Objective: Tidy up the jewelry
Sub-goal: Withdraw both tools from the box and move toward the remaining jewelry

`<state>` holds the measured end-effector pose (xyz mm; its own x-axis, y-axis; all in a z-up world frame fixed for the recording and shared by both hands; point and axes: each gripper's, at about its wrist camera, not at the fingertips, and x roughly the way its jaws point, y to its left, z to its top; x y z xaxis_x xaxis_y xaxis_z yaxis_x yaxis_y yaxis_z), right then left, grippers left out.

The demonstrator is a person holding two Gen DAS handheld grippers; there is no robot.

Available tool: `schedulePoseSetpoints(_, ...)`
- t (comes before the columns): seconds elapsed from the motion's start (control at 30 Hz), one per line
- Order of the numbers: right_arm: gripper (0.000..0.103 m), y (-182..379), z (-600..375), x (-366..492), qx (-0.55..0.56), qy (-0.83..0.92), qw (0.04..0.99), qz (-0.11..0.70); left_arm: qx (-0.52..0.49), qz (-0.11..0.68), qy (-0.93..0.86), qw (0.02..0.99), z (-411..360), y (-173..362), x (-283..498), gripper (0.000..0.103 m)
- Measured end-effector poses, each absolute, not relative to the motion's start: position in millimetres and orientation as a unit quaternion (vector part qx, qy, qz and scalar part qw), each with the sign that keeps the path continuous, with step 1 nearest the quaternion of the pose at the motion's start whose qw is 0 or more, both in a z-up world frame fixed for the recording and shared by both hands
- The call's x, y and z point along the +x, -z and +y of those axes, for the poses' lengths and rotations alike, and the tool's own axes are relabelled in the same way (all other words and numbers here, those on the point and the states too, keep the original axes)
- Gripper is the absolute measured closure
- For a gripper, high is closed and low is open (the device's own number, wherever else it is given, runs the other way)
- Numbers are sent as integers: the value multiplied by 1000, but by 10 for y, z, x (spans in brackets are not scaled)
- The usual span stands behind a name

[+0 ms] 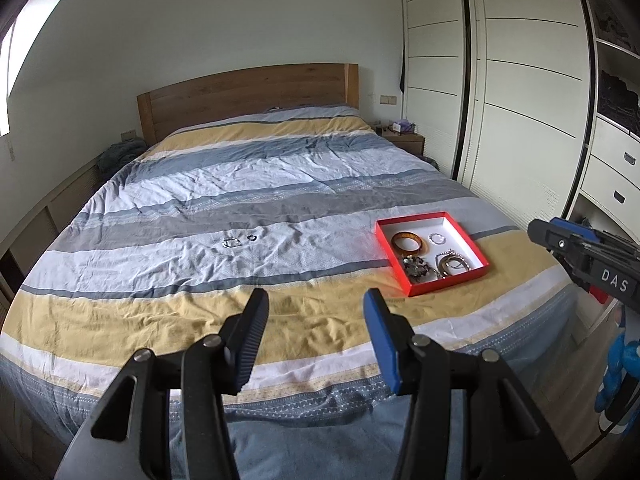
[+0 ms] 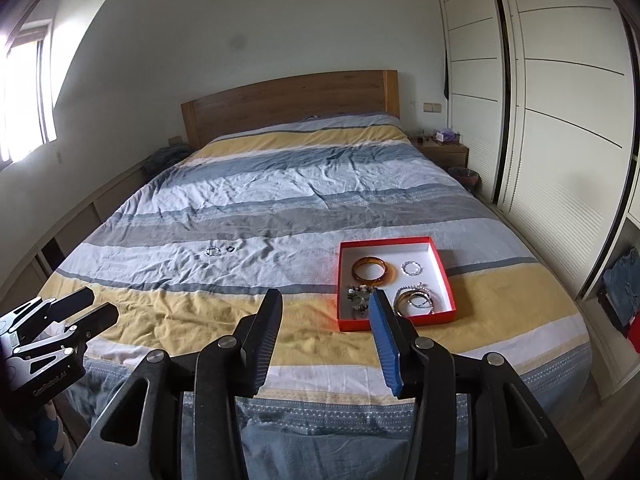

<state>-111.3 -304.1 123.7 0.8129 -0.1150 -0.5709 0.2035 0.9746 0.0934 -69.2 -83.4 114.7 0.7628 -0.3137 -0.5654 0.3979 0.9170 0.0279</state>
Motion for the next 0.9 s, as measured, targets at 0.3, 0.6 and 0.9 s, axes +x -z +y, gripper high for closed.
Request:
schedulePoseSetpoints(0.3,53,-1430,-2627,-1259,47,58,957,280,55,264,176,947,-503,-1295,-935,56)
schedulePoseSetpoints(0.6,53,-1654,-2308,-1380,21,43,964,263,25,244,159,956,-164,-1424,-1025,56)
schedulePoseSetpoints(0.9,48,-1756,-2033,-1367,-2,28,966,259,7,240,141,960,124,-1439,-1013,56)
